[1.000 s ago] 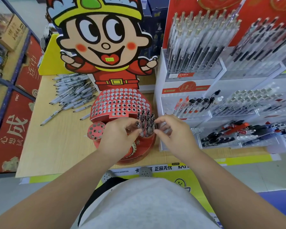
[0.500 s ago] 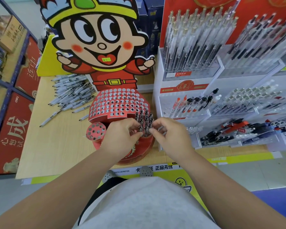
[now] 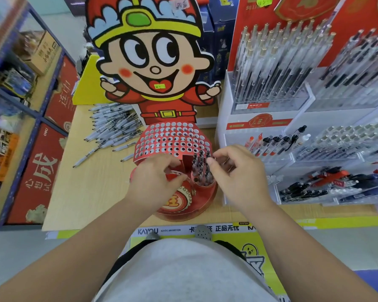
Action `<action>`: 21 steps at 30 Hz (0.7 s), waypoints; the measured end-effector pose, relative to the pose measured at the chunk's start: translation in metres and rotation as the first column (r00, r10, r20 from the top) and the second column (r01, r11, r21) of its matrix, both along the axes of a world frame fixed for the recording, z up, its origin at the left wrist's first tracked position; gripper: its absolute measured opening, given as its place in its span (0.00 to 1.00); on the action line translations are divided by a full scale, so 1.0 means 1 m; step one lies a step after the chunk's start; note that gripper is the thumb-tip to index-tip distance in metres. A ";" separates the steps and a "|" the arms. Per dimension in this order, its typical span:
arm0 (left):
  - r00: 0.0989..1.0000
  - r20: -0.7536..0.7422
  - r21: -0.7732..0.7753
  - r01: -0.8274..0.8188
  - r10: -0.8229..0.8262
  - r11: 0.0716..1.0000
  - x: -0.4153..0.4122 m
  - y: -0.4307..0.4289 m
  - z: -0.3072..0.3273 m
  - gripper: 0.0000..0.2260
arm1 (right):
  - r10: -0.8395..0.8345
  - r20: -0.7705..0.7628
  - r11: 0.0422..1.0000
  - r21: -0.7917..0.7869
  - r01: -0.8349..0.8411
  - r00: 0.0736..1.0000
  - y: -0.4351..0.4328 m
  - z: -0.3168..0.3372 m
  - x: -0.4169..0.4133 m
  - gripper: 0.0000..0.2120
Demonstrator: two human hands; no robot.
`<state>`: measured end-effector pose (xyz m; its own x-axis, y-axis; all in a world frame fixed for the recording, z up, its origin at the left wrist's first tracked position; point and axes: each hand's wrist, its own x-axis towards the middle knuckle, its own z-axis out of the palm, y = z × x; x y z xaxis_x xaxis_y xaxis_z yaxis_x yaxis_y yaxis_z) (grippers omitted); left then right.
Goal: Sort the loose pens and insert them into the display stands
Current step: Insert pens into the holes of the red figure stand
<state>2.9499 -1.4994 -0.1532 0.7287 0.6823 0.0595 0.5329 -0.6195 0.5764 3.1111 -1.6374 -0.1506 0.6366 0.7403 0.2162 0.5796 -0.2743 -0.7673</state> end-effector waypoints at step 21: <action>0.922 -0.386 -0.009 -0.029 0.023 1.000 -0.221 0.263 -0.042 0.25 | 0.079 0.013 0.955 -0.287 -0.071 0.997 0.221 -0.008 -0.186 0.10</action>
